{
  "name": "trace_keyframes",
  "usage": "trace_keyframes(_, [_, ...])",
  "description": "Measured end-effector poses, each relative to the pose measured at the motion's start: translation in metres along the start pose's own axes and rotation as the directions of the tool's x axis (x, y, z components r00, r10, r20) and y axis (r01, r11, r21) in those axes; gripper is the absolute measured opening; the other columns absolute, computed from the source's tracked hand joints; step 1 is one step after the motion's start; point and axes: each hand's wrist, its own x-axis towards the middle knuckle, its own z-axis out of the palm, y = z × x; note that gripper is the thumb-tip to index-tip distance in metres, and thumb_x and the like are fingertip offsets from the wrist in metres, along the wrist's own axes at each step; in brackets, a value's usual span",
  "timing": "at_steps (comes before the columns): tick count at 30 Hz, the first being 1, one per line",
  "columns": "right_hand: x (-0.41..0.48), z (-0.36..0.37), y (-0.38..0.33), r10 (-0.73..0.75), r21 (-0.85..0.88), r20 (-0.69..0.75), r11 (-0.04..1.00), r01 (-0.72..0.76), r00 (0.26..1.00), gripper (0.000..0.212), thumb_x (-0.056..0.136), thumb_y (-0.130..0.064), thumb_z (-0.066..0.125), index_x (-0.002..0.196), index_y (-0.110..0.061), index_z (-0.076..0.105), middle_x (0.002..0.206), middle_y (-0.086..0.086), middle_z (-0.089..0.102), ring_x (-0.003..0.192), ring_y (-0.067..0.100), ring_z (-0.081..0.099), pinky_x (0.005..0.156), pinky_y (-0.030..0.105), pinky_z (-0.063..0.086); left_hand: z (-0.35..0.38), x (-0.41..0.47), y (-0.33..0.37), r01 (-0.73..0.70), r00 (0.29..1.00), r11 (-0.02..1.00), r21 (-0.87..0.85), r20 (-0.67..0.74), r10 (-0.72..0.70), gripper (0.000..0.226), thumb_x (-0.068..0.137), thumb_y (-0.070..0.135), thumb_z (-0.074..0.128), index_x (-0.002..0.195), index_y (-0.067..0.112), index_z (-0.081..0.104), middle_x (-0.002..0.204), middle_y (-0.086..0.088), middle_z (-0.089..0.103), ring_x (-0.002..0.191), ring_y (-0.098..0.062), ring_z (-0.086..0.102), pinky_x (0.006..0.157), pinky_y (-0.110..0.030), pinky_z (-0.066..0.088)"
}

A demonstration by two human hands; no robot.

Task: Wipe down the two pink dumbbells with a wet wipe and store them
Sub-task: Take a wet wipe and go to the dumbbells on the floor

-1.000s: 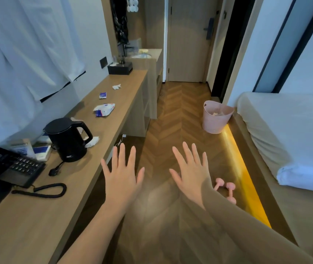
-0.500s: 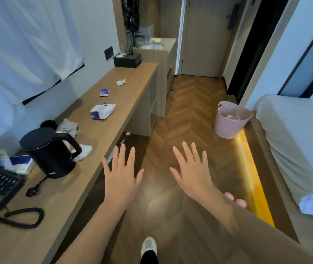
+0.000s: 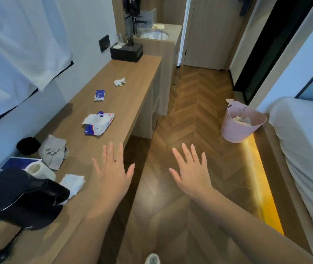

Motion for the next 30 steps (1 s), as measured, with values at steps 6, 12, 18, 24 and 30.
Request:
trace_keyframes(6, [0.080, 0.003, -0.007, -0.077, 0.003, 0.007, 0.997, 0.077, 0.997, 0.067, 0.098, -0.063, 0.021, 0.156, -0.034, 0.006, 0.166, 0.002, 0.002, 0.152, 0.030, -0.003, 0.120, 0.055, 0.002, 0.014, 0.048, -0.008, 0.060, 0.994, 0.998, -0.004, 0.091, -0.059, 0.080, 0.098, 0.064, 0.029, 0.159, 0.028, -0.006, 0.169, -0.005, -0.009, 0.154, -0.026, -0.010, 0.121, -0.053, 0.000])
trace_keyframes(12, [0.164, 0.014, -0.002, -0.193, 0.036, 0.026, 0.981, 0.192, 0.981, 0.066, 0.099, -0.060, 0.024, 0.157, -0.033, 0.008, 0.166, 0.003, 0.002, 0.152, 0.030, -0.004, 0.121, 0.057, 0.002, 0.033, 0.111, -0.001, 0.160, 0.980, 0.987, -0.023, 0.121, -0.156, 0.078, 0.100, 0.061, 0.031, 0.160, 0.027, -0.004, 0.169, -0.005, -0.008, 0.154, -0.025, -0.010, 0.120, -0.054, -0.002])
trace_keyframes(18, [0.259, 0.015, 0.003, -0.320, 0.045, 0.067, 0.947, 0.318, 0.945, 0.066, 0.099, -0.061, 0.026, 0.156, -0.035, 0.006, 0.166, 0.000, 0.000, 0.152, 0.028, -0.005, 0.121, 0.056, -0.001, 0.053, 0.183, 0.009, 0.289, 0.951, 0.957, -0.017, 0.123, -0.285, 0.075, 0.100, 0.058, 0.036, 0.160, 0.026, 0.006, 0.169, -0.006, -0.004, 0.155, -0.026, -0.008, 0.121, -0.055, 0.001])
trace_keyframes(24, [0.345, 0.023, -0.002, -0.450, 0.055, 0.133, 0.893, 0.447, 0.883, 0.066, 0.099, -0.060, 0.029, 0.156, -0.034, 0.007, 0.166, 0.001, 0.002, 0.152, 0.028, -0.004, 0.120, 0.056, -0.001, 0.064, 0.232, 0.012, 0.457, 0.880, 0.889, 0.014, 0.135, -0.455, 0.074, 0.100, 0.059, 0.035, 0.160, 0.024, 0.010, 0.169, -0.007, -0.005, 0.155, -0.026, -0.005, 0.121, -0.056, 0.006])
trace_keyframes(30, [0.400, 0.043, -0.044, -0.569, 0.121, 0.202, 0.822, 0.556, 0.797, 0.066, 0.098, -0.060, 0.032, 0.155, -0.035, 0.009, 0.166, 0.003, 0.006, 0.152, 0.029, -0.002, 0.121, 0.056, 0.000, 0.075, 0.257, -0.009, 0.581, 0.801, 0.814, 0.023, 0.161, -0.576, 0.073, 0.100, 0.058, 0.037, 0.160, 0.025, 0.011, 0.169, -0.004, -0.002, 0.155, -0.024, -0.003, 0.121, -0.055, 0.009])
